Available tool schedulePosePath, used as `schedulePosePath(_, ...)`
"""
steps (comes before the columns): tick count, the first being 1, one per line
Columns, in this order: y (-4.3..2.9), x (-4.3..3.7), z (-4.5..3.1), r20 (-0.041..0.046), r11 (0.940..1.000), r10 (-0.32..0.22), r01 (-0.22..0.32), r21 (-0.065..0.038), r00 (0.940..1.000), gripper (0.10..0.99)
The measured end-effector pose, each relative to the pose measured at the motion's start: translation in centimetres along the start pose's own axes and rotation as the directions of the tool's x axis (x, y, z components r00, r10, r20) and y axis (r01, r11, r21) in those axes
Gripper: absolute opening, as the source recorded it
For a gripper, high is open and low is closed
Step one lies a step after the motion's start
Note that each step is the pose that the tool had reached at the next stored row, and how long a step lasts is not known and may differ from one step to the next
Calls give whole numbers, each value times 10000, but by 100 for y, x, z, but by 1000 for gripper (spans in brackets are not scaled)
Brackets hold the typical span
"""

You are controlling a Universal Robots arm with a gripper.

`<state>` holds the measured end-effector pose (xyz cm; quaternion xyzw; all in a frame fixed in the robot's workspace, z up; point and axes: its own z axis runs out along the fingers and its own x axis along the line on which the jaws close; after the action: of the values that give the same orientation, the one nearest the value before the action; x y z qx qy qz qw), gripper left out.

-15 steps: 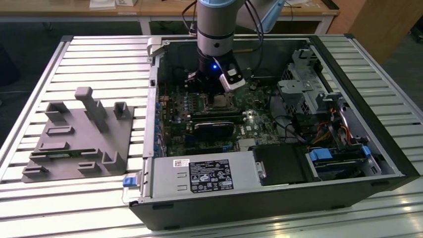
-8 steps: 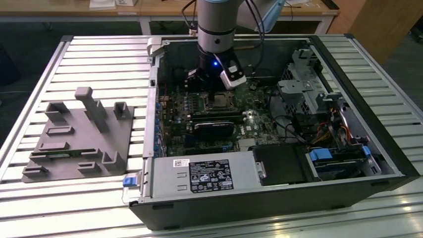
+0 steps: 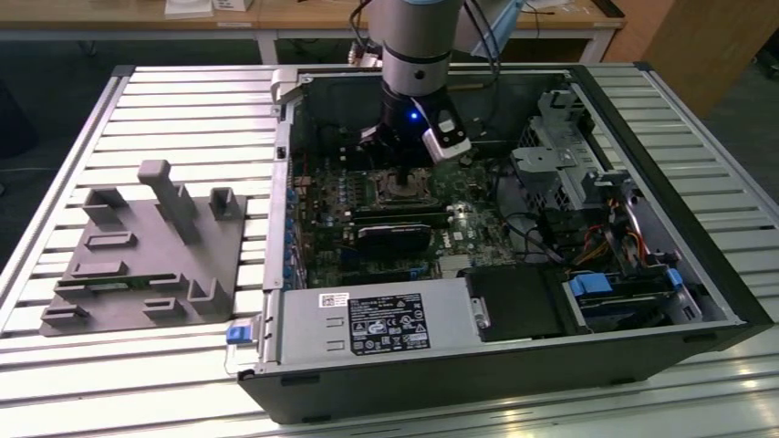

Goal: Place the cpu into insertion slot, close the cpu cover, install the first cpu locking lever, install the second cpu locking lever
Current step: 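Close the cpu cover, then install the first cpu locking lever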

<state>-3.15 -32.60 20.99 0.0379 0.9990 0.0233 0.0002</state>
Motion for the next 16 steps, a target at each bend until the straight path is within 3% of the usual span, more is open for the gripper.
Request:
schedulePosePath(6, 7, -2, -137, 0, 10000, 0, 0, -2, 10000, 106)
schedulePosePath(16, 9, -16, -148, 0, 10000, 0, 0, -2, 10000, 106)
